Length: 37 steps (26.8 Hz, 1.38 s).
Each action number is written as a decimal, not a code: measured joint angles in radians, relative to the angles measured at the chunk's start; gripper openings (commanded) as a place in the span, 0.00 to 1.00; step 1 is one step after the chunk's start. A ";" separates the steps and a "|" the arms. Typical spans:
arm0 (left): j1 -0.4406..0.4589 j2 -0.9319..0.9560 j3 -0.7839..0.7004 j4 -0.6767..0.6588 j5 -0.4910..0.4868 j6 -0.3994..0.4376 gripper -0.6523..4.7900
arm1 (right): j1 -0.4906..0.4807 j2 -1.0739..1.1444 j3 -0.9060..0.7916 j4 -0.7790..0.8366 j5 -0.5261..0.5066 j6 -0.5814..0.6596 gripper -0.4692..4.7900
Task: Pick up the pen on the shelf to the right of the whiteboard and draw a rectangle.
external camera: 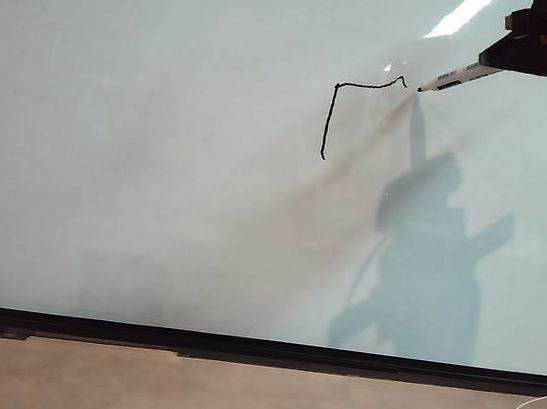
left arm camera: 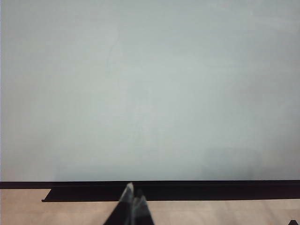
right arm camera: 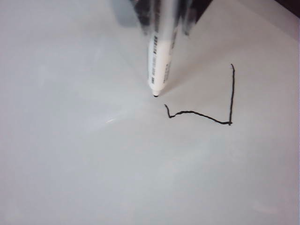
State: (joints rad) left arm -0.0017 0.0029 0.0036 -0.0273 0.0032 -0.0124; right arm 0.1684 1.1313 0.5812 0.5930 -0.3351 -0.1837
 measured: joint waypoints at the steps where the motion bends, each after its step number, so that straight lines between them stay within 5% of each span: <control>1: 0.000 0.000 0.000 0.000 0.000 0.000 0.11 | 0.002 0.000 0.000 0.000 -0.006 0.000 0.08; 13: 0.000 0.000 0.000 0.000 0.000 0.000 0.11 | 0.130 0.071 -0.027 0.039 -0.064 0.016 0.08; 23: 0.000 0.000 0.000 0.000 0.000 0.000 0.11 | 0.132 0.310 -0.027 0.256 -0.107 0.106 0.08; 37: 0.000 0.000 0.000 0.000 0.000 0.000 0.11 | 0.132 0.377 -0.020 0.338 -0.085 0.119 0.08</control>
State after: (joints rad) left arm -0.0017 0.0032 0.0036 -0.0277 0.0032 -0.0120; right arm 0.3000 1.5085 0.5610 0.9306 -0.4198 -0.0647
